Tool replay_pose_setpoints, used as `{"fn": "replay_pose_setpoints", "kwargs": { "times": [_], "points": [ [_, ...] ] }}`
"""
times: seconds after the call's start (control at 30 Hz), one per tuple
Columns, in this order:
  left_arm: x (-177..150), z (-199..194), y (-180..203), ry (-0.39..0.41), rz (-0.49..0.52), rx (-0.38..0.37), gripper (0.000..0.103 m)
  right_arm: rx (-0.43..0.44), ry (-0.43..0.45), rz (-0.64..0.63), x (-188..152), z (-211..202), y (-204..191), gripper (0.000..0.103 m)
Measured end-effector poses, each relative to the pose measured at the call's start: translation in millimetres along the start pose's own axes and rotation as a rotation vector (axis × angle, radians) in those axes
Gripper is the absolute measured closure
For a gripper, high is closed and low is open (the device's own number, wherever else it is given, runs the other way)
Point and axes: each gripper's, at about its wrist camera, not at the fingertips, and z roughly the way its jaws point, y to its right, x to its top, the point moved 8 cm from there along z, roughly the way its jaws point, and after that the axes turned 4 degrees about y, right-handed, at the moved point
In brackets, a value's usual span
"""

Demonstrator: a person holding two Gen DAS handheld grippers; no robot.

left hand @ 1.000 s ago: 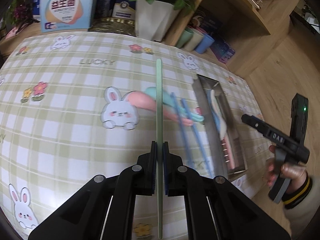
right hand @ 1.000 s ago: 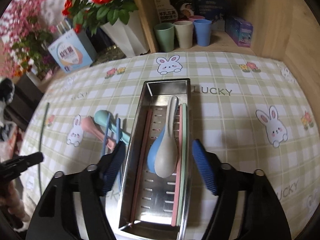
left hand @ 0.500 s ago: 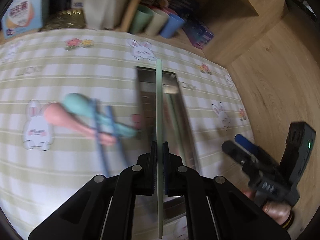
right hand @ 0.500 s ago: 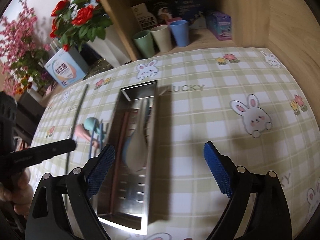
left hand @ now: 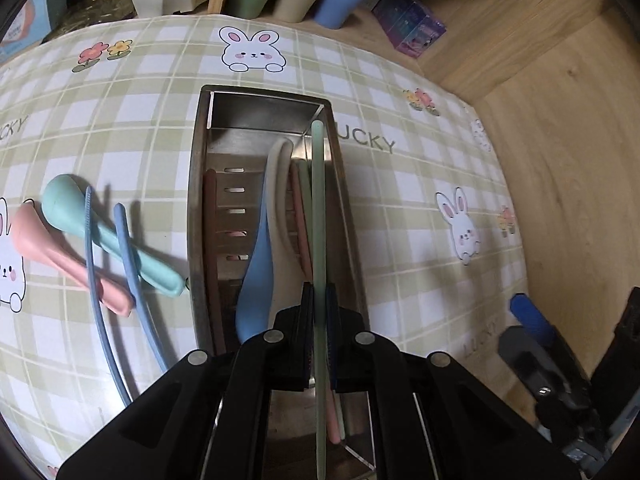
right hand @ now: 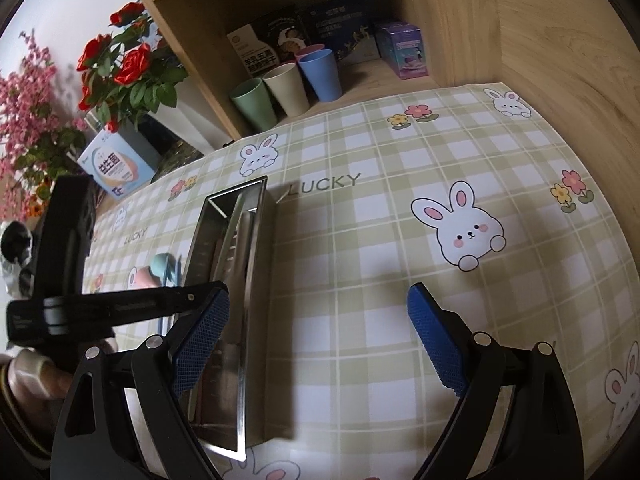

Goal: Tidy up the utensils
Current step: 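Lower the green chopstick into the steel tray and open the left tool, then grasp a blue chopstick from the utensil pile with the left tool and lift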

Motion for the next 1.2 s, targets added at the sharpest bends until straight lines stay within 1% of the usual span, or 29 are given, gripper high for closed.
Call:
{"fn": "replay_pose_setpoints", "kwargs": {
  "times": [0.23,0.33,0.4,0.47,0.53,0.6,0.67,0.77,0.83,0.9,1.03,1.1,1.2],
  "points": [
    [-7,9,4,-0.029,0.012,-0.005,0.097,-0.012,-0.007,0.007,0,0,8,0.016],
    [-10,10,5,-0.048,0.019,-0.03,0.097,-0.018,-0.006,0.014,-1,-2,10,0.016],
    [-10,7,7,-0.053,0.029,-0.045,0.095,-0.022,-0.007,0.018,-1,-3,10,0.016],
    [-10,1,8,-0.049,0.046,-0.051,0.09,-0.024,-0.007,0.019,-2,-5,8,0.016],
    [-9,-8,9,-0.041,0.062,-0.07,0.089,-0.023,-0.003,0.018,-2,-7,4,0.016],
    [-5,-23,7,-0.02,0.084,-0.093,0.089,-0.019,0.011,0.022,-1,-11,-2,0.016],
    [2,-42,2,0.024,0.111,-0.105,0.086,-0.016,0.027,0.034,1,-14,-7,0.016],
    [10,-73,-15,0.098,0.161,-0.094,0.081,-0.02,0.056,0.054,1,-15,-18,0.016],
    [13,-92,-33,0.15,0.203,-0.057,0.077,-0.021,0.072,0.065,-2,-14,-28,0.016],
    [14,-104,-49,0.176,0.224,-0.021,0.076,-0.02,0.074,0.075,-6,-11,-36,0.016],
    [4,-114,-88,0.175,0.209,0.021,0.076,-0.012,0.046,0.061,-19,-1,-52,0.016],
    [-6,-108,-103,0.161,0.19,0.046,0.076,-0.037,0.038,0.046,-25,2,-57,0.016],
    [-19,-97,-116,0.135,0.148,0.039,0.077,-0.065,0.02,0.038,-34,5,-60,0.016]
  ]
}}
